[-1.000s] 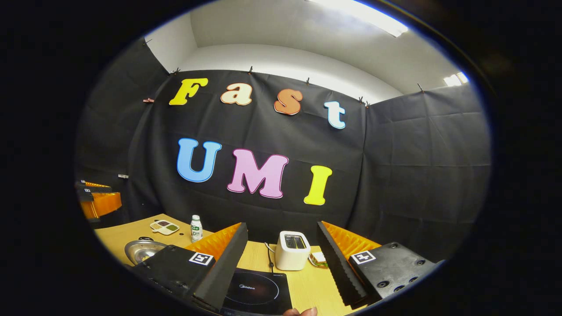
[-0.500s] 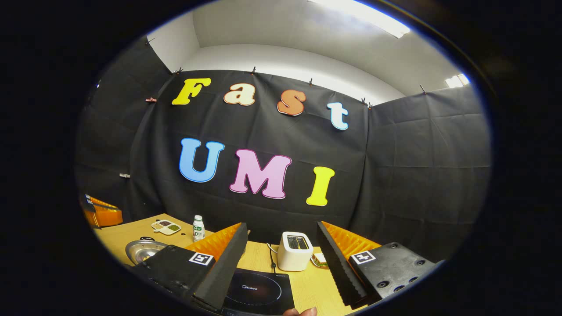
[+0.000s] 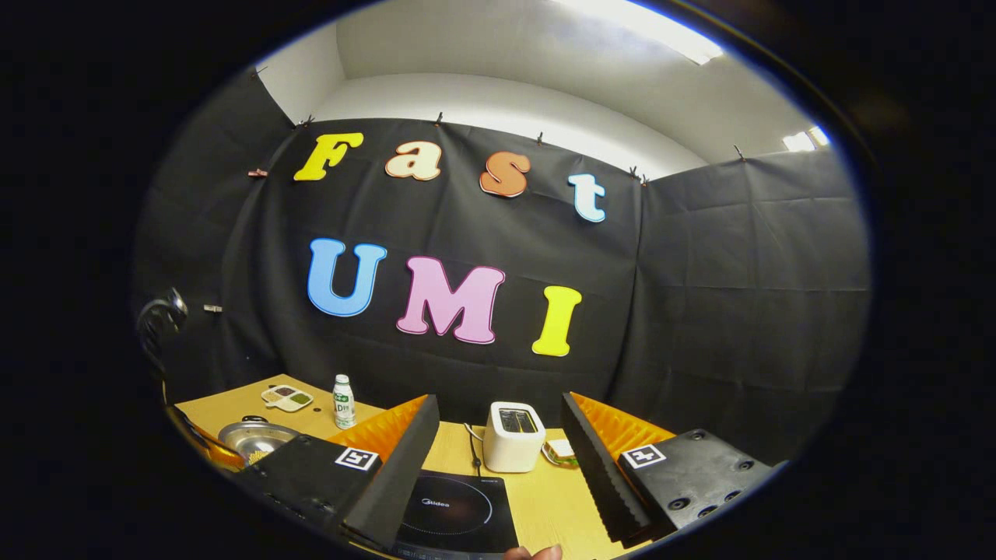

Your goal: First push the handle of the pot to place it horizontally, then grasp the pot with both hands and set it on the induction cooktop.

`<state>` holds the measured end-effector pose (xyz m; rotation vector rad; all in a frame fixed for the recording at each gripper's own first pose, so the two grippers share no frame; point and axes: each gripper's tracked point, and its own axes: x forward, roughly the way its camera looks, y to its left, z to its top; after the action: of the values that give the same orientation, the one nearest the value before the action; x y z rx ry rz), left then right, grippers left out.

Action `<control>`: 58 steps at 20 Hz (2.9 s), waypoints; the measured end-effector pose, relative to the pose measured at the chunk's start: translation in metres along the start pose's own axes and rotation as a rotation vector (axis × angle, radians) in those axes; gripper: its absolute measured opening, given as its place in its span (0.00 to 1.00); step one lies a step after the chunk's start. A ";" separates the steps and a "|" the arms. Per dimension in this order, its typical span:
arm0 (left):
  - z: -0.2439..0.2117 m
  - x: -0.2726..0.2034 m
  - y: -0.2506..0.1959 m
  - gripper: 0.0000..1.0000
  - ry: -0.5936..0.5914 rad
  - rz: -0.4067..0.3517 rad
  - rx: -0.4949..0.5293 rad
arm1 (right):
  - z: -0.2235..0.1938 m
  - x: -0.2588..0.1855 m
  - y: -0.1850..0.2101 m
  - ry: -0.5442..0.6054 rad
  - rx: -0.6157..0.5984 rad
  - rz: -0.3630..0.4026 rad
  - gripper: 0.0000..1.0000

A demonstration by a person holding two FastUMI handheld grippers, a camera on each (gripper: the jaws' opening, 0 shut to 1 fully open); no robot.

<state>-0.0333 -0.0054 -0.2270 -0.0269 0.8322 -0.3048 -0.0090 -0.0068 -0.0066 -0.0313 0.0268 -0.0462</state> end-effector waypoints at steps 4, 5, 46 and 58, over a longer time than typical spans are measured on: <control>-0.033 0.024 0.000 0.05 0.171 -0.064 -0.050 | -0.005 0.000 -0.007 0.014 0.001 -0.016 0.97; -0.038 0.030 0.003 0.05 0.198 -0.060 -0.052 | -0.005 0.000 -0.007 0.015 -0.002 -0.019 0.97; 0.011 0.201 -0.011 0.05 0.331 -0.041 0.031 | -0.025 0.006 -0.035 0.082 -0.065 -0.109 0.97; 0.020 0.183 -0.006 0.05 0.211 -0.024 -0.040 | -0.035 0.011 -0.029 0.155 -0.053 -0.066 0.98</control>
<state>0.0955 -0.0640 -0.3446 -0.0426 1.0477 -0.3176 0.0002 -0.0376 -0.0413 -0.0820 0.1818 -0.1138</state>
